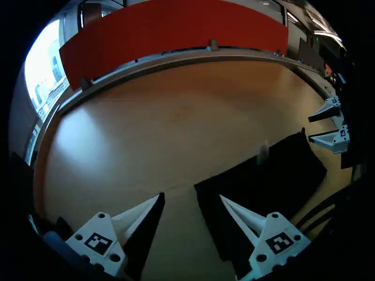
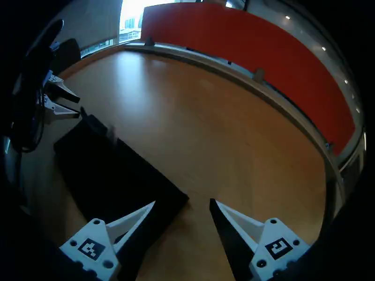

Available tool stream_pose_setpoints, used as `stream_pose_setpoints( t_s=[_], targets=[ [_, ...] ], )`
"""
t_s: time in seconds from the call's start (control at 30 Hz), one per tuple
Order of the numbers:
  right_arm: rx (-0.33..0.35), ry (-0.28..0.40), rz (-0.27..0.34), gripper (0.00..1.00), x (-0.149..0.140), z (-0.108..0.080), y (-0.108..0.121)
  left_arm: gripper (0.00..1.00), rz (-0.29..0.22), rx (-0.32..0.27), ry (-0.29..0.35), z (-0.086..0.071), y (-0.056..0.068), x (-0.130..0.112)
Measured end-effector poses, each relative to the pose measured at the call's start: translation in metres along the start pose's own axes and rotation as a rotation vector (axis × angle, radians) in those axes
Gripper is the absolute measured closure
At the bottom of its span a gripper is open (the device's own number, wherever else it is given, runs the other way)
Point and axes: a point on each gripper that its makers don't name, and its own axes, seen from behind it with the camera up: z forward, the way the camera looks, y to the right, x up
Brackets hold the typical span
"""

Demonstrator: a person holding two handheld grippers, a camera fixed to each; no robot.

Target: Fold towel

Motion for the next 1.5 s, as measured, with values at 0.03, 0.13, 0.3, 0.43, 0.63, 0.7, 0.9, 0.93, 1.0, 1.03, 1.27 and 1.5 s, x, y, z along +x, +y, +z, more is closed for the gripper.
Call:
stream_pose_setpoints(
  t_s=[0.03,0.13,0.3,0.43,0.63,0.7,0.9,0.93,1.0,1.03,1.27,1.5],
  targets=[
    [0.0,0.001,0.001,0.2,0.001,-0.001,0.0,0.24,-0.005,-0.001,-0.002,0.0,-0.001,-0.001],
    [0.002,0.005,0.005,0.14,0.002,-0.003,-0.001,0.2,-0.022,-0.007,-0.009,-0.001,-0.001,-0.003],
    [0.005,0.009,0.013,0.03,0.001,-0.008,-0.003,0.04,-0.053,-0.015,-0.016,-0.003,-0.001,-0.008],
    [0.004,0.013,0.022,0.03,-0.002,-0.012,-0.006,0.04,-0.054,-0.014,-0.01,-0.006,-0.001,-0.009],
    [0.007,0.019,0.036,0.03,-0.006,-0.02,-0.012,0.04,-0.049,-0.018,-0.006,-0.011,0.002,-0.011],
    [0.009,0.02,0.039,0.03,-0.009,-0.023,-0.015,0.04,-0.051,-0.018,-0.007,-0.013,0.002,-0.012],
    [0.017,0.019,0.044,0.03,-0.02,-0.033,-0.025,0.04,-0.064,-0.021,-0.014,-0.021,0.005,-0.023],
    [0.019,0.018,0.045,0.03,-0.022,-0.035,-0.027,0.04,-0.066,-0.022,-0.015,-0.023,0.006,-0.026],
    [0.021,0.017,0.047,0.03,-0.027,-0.038,-0.031,0.04,-0.071,-0.023,-0.018,-0.026,0.008,-0.031],
    [0.022,0.016,0.048,0.03,-0.029,-0.039,-0.033,0.04,-0.073,-0.023,-0.02,-0.028,0.009,-0.034],
    [0.024,0.011,0.063,0.03,-0.045,-0.051,-0.043,0.04,-0.087,-0.027,-0.037,-0.039,0.017,-0.055],
    [0.031,0.003,0.079,0.03,-0.055,-0.057,-0.048,0.04,-0.111,-0.025,-0.047,-0.046,0.022,-0.07]
  ],
)
